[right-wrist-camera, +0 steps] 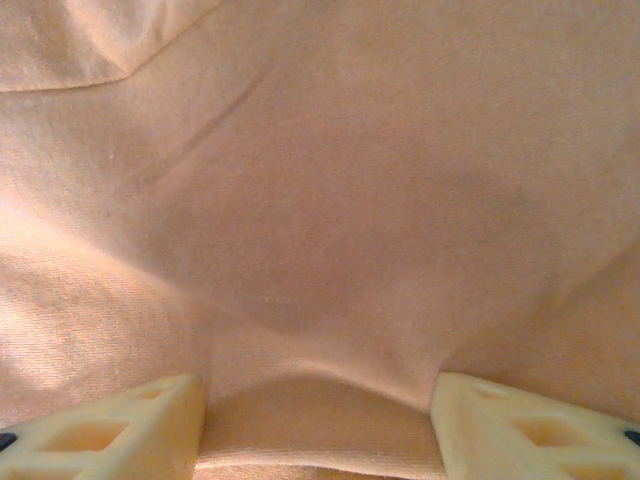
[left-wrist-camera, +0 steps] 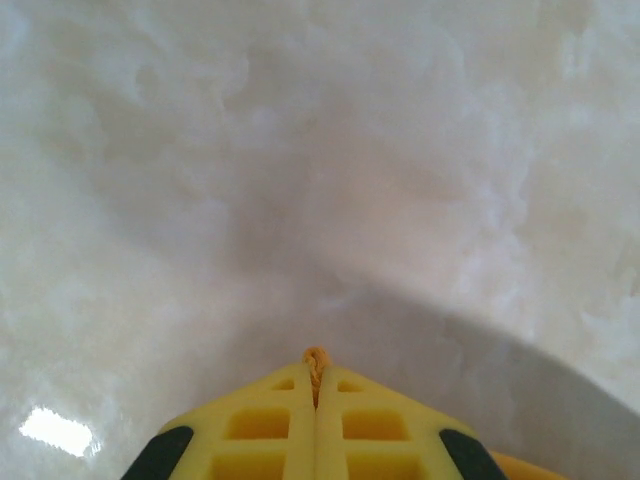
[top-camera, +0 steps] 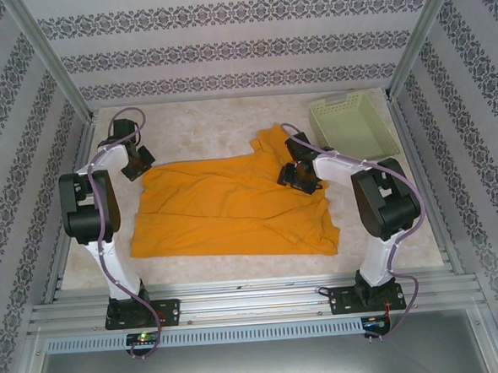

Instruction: Fold the inside-out t-shirt

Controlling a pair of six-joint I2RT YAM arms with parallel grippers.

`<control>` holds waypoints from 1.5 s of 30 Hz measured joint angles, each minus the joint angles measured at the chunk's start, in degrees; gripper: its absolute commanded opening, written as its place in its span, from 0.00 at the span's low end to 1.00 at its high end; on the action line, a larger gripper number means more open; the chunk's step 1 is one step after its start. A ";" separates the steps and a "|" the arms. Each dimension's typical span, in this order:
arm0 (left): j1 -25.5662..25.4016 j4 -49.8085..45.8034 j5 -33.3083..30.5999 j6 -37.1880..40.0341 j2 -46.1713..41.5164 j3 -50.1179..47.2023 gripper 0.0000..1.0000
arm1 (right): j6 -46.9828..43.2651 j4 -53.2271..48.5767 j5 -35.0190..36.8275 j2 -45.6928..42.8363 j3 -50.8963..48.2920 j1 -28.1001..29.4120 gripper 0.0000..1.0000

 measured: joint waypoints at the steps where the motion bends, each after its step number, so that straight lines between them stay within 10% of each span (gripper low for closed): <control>1: 0.00 0.35 0.37 -0.17 -0.72 -0.87 0.00 | 0.07 -0.09 0.26 -0.96 -1.07 0.28 0.63; 18: 0.02 14.71 16.13 -6.95 -27.56 -22.45 0.02 | -1.07 -3.54 3.85 -5.46 0.17 -0.24 0.63; 34: 2.29 31.50 26.49 -16.15 -31.17 -36.61 0.01 | -3.15 -1.16 3.13 -2.78 -1.31 -0.92 0.64; 45: 2.27 30.03 24.70 -15.58 -35.71 -37.55 0.00 | -9.46 -2.97 4.98 7.08 25.00 -1.70 0.64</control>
